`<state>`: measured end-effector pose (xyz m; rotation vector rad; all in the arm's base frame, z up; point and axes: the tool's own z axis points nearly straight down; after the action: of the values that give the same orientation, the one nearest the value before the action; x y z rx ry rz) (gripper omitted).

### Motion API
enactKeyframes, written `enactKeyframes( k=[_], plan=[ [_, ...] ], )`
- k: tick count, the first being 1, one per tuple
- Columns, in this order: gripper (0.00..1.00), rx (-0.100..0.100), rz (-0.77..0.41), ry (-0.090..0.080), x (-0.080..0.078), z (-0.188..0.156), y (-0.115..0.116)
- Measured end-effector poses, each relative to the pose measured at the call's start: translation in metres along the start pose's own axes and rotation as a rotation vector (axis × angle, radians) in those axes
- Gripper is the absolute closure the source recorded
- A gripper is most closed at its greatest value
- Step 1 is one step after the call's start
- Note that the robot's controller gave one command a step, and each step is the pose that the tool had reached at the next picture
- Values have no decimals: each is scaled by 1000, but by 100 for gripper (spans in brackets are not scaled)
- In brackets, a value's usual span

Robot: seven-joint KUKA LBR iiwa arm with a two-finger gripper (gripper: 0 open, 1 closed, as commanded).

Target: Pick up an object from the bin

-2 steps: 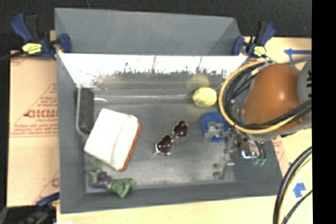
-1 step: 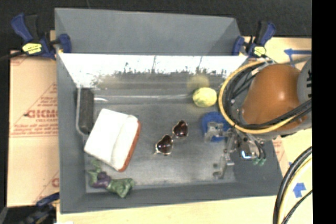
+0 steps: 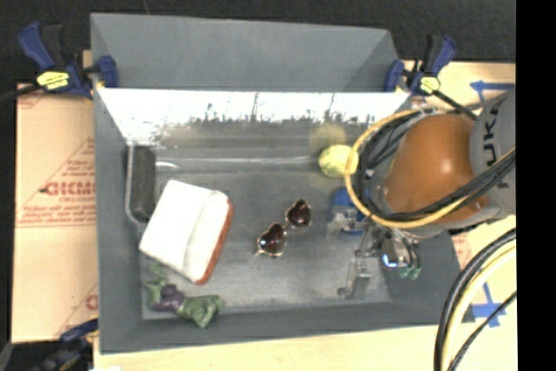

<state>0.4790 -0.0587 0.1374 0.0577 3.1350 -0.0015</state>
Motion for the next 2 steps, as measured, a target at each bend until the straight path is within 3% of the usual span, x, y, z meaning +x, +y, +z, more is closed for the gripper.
enactKeyframes(
  k=[1, 2],
  plan=[
    [0, 4, -113, -8, -13, -18, -36],
    [0, -2, 287, 1, -14, 31, 5]
  ],
)
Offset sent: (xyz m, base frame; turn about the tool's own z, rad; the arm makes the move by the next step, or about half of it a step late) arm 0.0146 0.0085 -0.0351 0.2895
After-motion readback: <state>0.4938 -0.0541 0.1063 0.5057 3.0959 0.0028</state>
